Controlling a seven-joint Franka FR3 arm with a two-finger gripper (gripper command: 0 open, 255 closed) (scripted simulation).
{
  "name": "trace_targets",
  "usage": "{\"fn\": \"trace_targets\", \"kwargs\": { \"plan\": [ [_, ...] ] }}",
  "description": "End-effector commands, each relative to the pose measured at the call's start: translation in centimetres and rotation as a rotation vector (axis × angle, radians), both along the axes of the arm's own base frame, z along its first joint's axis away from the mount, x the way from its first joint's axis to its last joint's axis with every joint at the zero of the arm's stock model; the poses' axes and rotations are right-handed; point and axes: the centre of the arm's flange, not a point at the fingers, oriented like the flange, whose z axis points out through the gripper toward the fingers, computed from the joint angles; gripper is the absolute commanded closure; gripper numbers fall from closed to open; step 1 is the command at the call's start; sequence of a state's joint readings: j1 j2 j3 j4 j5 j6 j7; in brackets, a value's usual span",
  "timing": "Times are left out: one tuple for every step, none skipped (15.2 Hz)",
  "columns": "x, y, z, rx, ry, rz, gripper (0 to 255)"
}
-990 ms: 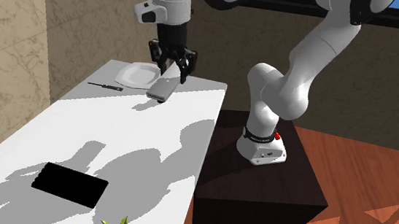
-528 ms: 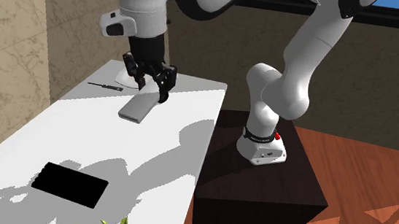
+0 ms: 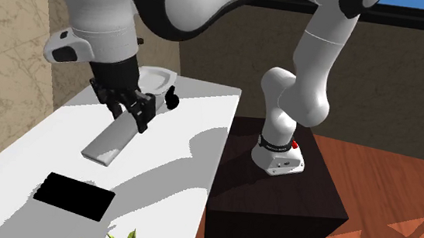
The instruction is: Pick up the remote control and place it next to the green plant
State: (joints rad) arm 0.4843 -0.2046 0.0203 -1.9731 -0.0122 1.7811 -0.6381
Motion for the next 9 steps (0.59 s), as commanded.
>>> {"fn": "trace_targets", "kwargs": {
  "plan": [
    [1.2,2.6,0.0,0.001,0.000,0.000,255],
    [1.8,3.7,0.0,0.001,0.000,0.000,255],
    [2.3,4.7,0.0,0.001,0.000,0.000,255],
    [2.3,4.7,-0.5,0.001,0.000,0.000,255],
    [2.3,4.7,-1.0,0.001,0.000,0.000,255],
    [2.3,4.7,-1.5,0.001,0.000,0.000,255],
    [2.3,4.7,-2.1,0.001,0.000,0.000,255],
    [2.3,4.7,-2.6,0.001,0.000,0.000,255],
    [2.3,4.7,-3.1,0.001,0.000,0.000,255]
  ]
}}
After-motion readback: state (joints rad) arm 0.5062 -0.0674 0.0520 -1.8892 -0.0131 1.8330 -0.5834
